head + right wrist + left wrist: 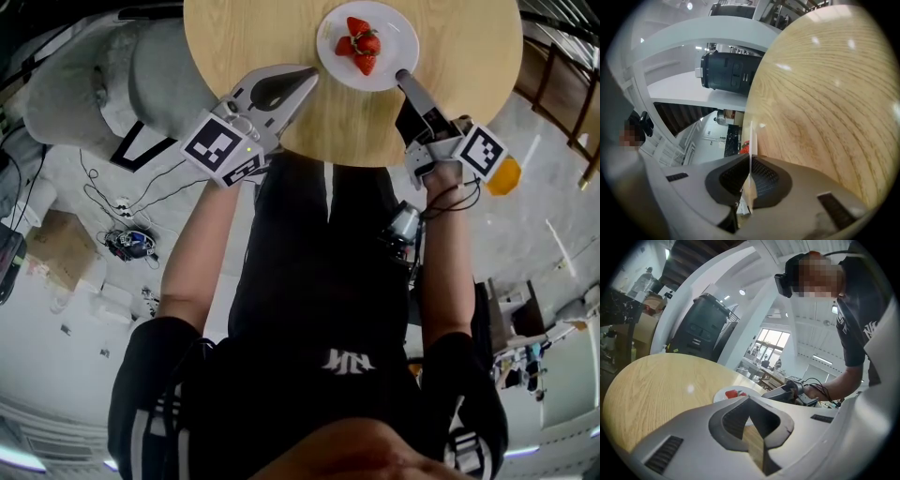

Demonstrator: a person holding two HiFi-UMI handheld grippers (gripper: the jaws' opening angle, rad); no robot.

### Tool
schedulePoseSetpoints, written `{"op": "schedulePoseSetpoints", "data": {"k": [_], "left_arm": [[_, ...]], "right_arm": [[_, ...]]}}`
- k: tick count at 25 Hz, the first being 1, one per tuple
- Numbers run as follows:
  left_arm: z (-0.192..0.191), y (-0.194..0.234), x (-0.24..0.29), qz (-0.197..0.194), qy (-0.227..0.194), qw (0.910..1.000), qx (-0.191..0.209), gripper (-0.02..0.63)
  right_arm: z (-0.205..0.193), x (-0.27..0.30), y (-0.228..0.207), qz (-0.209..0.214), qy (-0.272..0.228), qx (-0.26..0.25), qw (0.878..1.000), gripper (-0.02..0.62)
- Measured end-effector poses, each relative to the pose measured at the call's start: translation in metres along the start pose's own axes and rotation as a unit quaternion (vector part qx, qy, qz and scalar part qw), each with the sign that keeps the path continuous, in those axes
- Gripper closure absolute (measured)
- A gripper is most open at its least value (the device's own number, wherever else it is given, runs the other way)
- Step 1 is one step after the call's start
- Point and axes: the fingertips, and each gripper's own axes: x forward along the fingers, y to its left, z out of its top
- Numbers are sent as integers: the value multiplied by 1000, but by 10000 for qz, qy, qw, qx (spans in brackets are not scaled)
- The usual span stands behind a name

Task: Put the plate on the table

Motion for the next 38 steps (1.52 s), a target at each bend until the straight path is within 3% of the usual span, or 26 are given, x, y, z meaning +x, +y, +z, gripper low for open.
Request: {"op": "schedulePoseSetpoints", "data": {"k": [11,23,27,31,38], "left_arm": [[0,-2,1,-13,13,10000,-14,600],[-9,1,5,-68,102,9999,-71,600],[-9,1,6,-89,96,9999,-84,600],[-10,2,5,-95,102,9999,-83,600],[-8,0,5,-161,89,9997,-135,600]], "right_arm": [[1,1,-9,-413,-45,-69,9991,584],[9,3,-22,-1149,-27,-792,9902,566],[13,0,-29,-1622,104,-1381,9770,554],[16,4,-26,-1827,222,-1917,9640,543],[22,7,-25,-2363,390,-2825,9289,519]]}}
